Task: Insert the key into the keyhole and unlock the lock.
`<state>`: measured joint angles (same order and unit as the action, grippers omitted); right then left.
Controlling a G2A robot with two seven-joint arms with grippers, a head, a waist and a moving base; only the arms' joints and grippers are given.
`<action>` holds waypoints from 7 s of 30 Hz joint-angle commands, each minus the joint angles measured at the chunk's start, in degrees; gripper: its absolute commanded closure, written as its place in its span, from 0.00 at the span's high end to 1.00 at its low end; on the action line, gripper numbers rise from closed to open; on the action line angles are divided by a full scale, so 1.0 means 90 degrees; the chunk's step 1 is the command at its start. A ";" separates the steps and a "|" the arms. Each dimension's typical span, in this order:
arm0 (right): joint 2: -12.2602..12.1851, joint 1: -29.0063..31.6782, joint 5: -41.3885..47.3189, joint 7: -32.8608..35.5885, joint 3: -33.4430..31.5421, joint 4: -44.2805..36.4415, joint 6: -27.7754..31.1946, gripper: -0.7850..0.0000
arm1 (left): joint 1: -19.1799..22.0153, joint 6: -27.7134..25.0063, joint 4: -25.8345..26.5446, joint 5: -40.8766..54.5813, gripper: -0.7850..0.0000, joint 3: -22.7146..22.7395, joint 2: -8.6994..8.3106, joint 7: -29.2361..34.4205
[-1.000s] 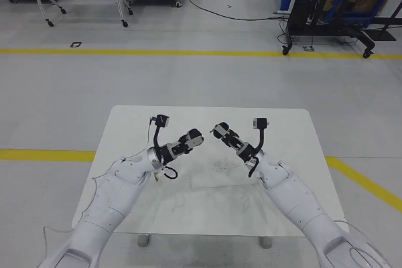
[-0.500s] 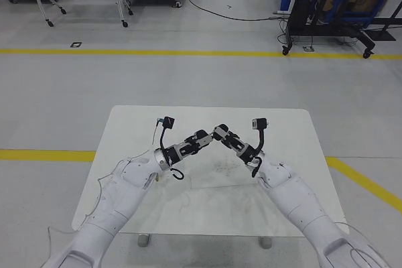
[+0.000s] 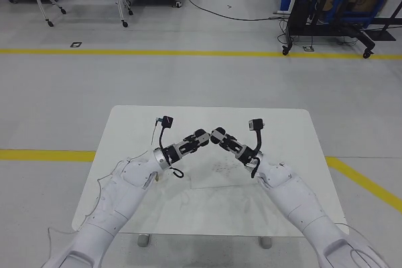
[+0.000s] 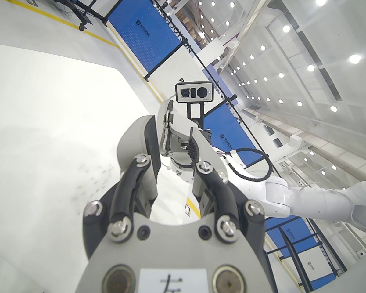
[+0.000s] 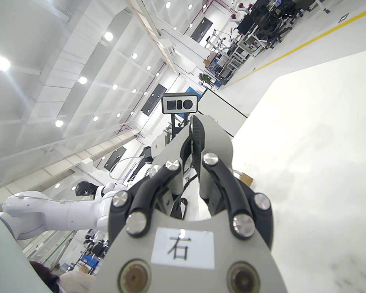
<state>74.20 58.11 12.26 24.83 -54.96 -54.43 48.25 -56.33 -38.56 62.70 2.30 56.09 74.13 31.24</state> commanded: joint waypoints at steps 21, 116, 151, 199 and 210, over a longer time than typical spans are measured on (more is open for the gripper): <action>0.0051 0.0036 -0.0122 0.0154 -0.0114 0.0017 -0.0079 0.00 | -0.0062 0.0192 0.0053 -0.0329 0.00 0.0077 0.0010 -0.0249; -0.0410 0.0135 -0.1782 0.2352 -0.1141 -0.0690 0.0775 1.00 | 0.0026 0.0012 0.0255 -0.0498 0.00 0.0273 -0.0185 0.2143; -0.0938 -0.0110 -0.0686 0.2743 0.0100 -0.0791 0.0724 0.24 | 0.0112 -0.0482 0.0344 -0.0439 0.00 0.0038 -0.0359 0.2382; -0.1113 -0.0346 -0.0110 0.2308 0.0353 -0.0294 0.0933 0.00 | -0.0881 0.0724 0.2313 -0.2275 1.00 0.1417 -0.0929 0.1616; -0.1113 -0.0346 -0.0110 0.2308 0.0353 -0.0294 0.0933 0.00 | -0.3275 0.2858 0.5828 -0.4888 1.00 0.3346 -0.1461 0.3505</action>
<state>64.18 55.00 11.26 45.60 -51.78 -57.08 56.65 -84.22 -15.06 112.89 -35.17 86.25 61.18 60.90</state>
